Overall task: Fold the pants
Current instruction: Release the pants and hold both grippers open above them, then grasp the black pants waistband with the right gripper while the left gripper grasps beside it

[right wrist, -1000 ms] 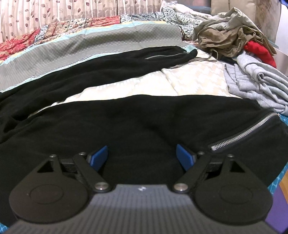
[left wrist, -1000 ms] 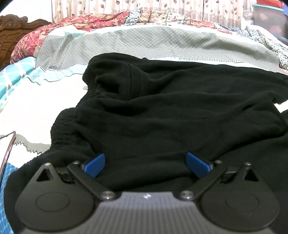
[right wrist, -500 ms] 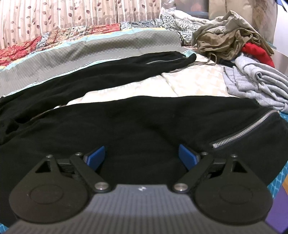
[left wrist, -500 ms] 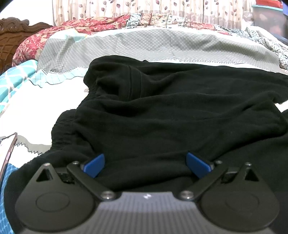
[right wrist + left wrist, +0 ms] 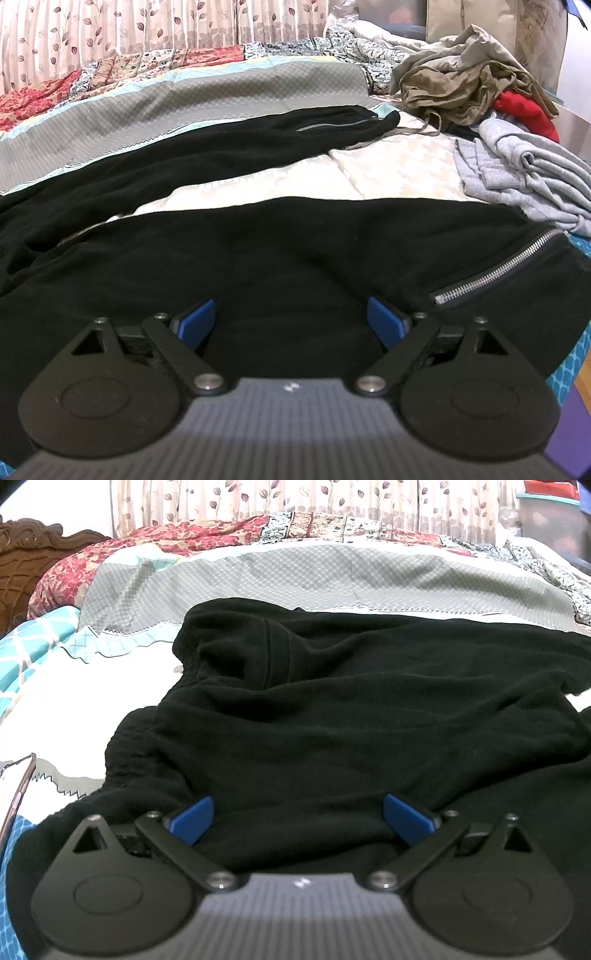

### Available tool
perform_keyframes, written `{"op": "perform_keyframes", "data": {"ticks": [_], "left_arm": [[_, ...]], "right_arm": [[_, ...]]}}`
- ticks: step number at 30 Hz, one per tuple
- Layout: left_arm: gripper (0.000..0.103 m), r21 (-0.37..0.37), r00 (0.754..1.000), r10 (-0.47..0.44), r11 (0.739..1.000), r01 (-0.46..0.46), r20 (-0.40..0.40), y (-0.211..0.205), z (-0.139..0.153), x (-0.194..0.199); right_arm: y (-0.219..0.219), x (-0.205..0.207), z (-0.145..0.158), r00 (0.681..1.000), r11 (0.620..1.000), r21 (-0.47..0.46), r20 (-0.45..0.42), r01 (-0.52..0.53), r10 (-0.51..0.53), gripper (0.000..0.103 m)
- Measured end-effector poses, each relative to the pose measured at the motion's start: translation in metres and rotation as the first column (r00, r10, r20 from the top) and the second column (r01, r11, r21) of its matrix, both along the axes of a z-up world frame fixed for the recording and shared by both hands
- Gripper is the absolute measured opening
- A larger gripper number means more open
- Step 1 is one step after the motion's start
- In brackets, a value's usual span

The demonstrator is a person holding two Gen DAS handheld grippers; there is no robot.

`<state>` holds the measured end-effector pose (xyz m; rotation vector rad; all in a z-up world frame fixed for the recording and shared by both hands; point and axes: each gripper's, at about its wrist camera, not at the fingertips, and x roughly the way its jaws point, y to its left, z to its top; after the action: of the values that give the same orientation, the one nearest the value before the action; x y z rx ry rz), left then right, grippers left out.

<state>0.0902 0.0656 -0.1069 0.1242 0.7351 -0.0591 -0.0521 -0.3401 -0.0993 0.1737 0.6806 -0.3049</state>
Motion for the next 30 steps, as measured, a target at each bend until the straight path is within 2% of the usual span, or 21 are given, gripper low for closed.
{"op": "perform_keyframes", "data": {"ticks": [30], "left_arm": [[0.102,-0.003,1.0,-0.015,1.0,0.016,0.018,-0.0017,0.0013,-0.0069]], "right_arm": [[-0.002,0.0,0.0002,1.0,1.0,0.02,0.0,0.003,-0.003,0.091]]}}
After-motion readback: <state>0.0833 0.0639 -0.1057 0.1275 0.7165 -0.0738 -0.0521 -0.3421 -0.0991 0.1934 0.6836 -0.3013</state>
